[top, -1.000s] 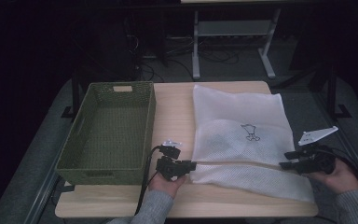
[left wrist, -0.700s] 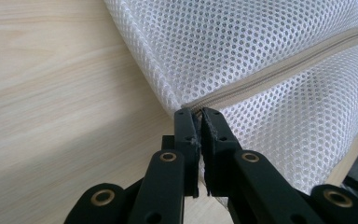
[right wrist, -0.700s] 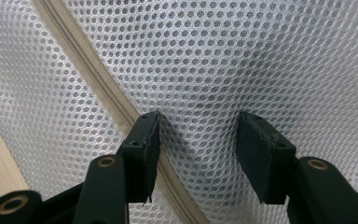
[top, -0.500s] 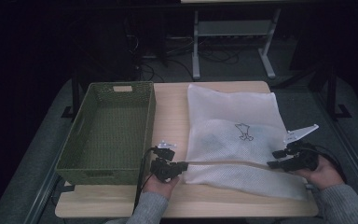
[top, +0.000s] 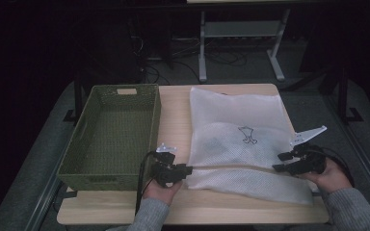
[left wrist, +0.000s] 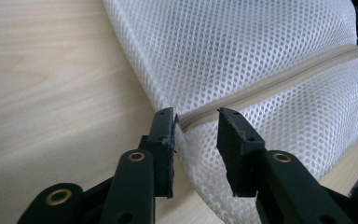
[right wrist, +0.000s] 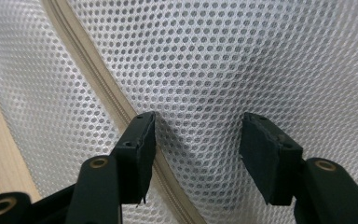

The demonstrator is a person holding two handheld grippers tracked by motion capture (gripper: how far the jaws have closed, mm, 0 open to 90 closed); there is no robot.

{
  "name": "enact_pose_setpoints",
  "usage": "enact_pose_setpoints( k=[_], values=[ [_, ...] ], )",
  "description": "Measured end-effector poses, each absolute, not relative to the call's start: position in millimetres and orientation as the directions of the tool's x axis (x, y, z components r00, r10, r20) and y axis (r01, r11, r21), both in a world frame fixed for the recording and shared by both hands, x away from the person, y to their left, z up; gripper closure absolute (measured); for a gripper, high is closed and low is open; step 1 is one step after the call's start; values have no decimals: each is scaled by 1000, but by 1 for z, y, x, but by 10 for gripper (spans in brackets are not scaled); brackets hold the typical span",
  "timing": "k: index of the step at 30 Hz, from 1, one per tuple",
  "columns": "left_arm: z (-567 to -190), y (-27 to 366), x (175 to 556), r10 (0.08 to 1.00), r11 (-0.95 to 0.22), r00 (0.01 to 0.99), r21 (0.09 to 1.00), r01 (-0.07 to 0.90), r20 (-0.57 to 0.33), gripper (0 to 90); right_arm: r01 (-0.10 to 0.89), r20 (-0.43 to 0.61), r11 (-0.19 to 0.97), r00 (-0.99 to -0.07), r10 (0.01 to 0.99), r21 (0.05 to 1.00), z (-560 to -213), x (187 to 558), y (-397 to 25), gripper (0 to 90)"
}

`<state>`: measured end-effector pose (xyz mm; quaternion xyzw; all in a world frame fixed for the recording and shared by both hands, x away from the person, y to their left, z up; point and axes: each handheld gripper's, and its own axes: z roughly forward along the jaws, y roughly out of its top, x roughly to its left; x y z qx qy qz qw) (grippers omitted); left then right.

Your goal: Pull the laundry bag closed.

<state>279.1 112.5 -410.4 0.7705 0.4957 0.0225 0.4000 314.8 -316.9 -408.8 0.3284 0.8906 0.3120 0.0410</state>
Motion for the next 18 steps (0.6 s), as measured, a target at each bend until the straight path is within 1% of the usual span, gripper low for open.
enact_pose_setpoints(
  k=[7, 13, 18],
  values=[
    [-407, 113, 282, 762, -173, 519, 650, 740, -388, 613, 553, 140, 573, -782, 608, 605, -406, 312, -319, 424],
    [-406, 114, 284, 736, -162, 535, 659, 734, -415, 590, 553, 148, 559, -779, 609, 618, -405, 309, -320, 411],
    [-406, 115, 283, 726, -161, 544, 665, 729, -420, 566, 550, 153, 548, -780, 607, 631, -402, 308, -320, 399]
  ],
)
